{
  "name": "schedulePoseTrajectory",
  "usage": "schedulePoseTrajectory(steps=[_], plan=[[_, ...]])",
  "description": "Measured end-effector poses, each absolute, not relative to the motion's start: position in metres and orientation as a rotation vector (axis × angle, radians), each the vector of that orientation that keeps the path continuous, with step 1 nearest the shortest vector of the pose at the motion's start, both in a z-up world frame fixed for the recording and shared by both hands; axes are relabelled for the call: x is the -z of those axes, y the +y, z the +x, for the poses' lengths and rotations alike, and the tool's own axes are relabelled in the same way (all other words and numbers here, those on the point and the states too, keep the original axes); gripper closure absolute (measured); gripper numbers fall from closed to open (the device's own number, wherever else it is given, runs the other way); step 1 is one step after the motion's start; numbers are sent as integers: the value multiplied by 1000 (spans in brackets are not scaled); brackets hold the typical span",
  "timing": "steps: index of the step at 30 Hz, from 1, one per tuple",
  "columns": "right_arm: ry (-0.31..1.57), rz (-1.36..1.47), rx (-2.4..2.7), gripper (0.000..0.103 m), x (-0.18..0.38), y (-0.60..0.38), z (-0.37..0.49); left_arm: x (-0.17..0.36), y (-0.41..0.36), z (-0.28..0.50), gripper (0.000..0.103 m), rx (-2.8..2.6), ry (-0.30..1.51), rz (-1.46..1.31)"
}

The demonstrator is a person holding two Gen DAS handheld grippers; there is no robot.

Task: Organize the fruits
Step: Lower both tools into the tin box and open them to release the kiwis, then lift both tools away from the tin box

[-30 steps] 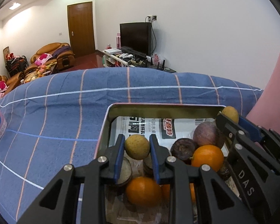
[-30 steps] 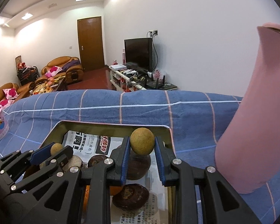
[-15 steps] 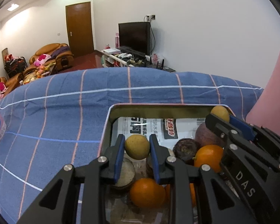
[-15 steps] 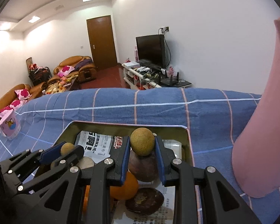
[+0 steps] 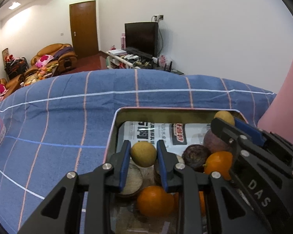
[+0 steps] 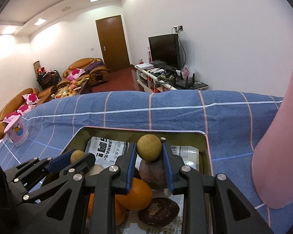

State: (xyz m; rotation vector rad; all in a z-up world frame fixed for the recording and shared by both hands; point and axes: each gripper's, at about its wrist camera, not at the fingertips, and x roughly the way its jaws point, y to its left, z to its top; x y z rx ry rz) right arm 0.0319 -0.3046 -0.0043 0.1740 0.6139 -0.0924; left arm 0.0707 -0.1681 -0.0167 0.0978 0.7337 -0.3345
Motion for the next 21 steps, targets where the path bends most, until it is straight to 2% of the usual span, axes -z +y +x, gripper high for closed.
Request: schedulePoseTrajectory(steps=[1,3,4,5,6,11,21], plan=[[610,183,85,73,5,-305,31,16,-169,70,67,337,730,101],[600,219,54,68,5,-308,29,16,-176,68,47,355,726,129],[595,228,40,59,4,-307,28,17,-181,66,41,368,722,153],[589,227,28,50,4,-306,27,16,-186,62,25,376,714,183],[580,220,23,48,3,-303,26,16,-191,58,12,365,695,214],[498,233,79,35,-5,-306,9,6,-189,43,2,294,598,233],[398,224,259,34,-18,-314,-13,2,-170,42,2,254,572,158]])
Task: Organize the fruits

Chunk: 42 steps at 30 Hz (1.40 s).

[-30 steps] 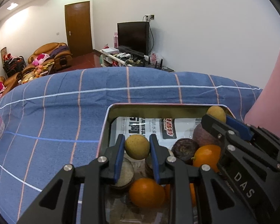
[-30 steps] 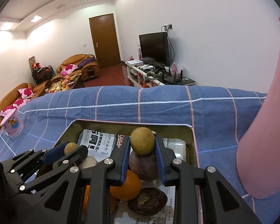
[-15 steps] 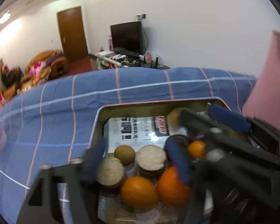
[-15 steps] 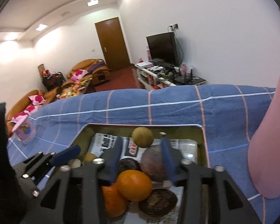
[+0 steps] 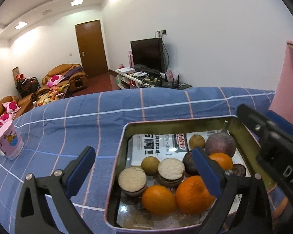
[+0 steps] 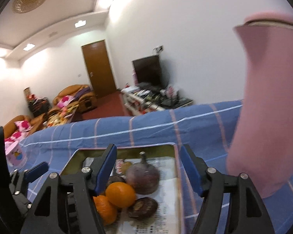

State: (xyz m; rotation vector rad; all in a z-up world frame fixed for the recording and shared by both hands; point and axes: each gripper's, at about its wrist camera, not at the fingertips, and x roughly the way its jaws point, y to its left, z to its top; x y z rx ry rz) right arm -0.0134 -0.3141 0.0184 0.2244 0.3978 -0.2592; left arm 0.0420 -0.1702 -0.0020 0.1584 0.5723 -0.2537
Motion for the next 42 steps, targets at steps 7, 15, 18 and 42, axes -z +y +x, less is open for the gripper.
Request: schedulePoseTrajectory(steps=[7,15,18,42], plan=[[298,129,320,30,-24,-297,-31,-1,-154,31,0,231,531,116],[284,78,310,30,-27,-283,-43,-3,-147,14,0,210,482,122],[282,77,307,30,-27,-281,-47,-4,-143,7,0,208,461,120],[176,61,309,30,-32,-262,-106,-12,-108,-40,0,208,348,69]])
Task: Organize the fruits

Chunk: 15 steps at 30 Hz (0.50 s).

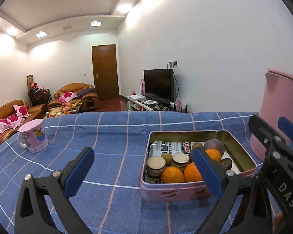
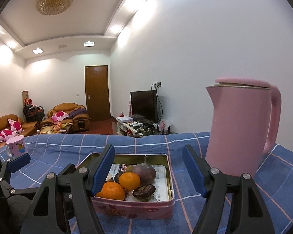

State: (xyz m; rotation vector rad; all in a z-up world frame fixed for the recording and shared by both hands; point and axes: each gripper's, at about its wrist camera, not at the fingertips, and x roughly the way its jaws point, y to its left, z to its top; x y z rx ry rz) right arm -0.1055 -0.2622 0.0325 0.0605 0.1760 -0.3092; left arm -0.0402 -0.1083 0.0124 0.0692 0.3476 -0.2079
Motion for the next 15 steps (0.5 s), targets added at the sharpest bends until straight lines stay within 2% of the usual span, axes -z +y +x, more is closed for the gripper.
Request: schedulePoseTrajectory(steps=[15], plan=[[152,63,322,26,-34,-262,-110,-13,-106,-44,0,208,344,73]])
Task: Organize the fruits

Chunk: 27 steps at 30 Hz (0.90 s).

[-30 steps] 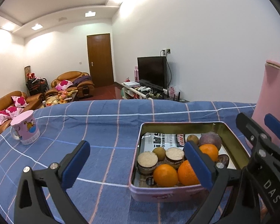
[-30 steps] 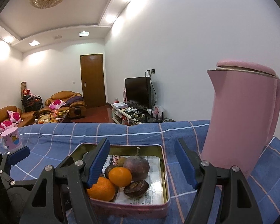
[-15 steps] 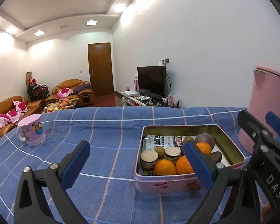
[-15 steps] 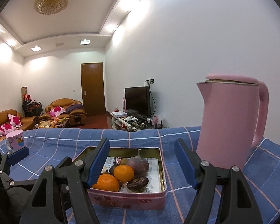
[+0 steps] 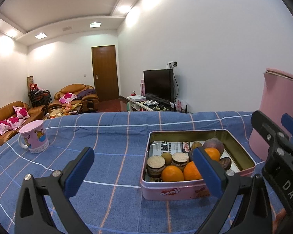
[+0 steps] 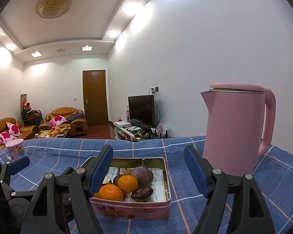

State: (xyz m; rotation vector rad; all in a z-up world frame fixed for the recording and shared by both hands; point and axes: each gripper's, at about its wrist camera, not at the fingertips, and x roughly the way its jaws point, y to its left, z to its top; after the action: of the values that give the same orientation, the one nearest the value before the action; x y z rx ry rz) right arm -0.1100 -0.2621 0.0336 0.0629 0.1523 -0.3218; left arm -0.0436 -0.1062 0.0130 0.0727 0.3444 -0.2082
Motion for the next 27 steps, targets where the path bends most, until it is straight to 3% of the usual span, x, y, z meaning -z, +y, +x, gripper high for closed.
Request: schedulePoseTrajectory(steps=[27], plan=[[154,64,321,26,-33,-262,-110,-13,-104,-43,0,200,353,73]])
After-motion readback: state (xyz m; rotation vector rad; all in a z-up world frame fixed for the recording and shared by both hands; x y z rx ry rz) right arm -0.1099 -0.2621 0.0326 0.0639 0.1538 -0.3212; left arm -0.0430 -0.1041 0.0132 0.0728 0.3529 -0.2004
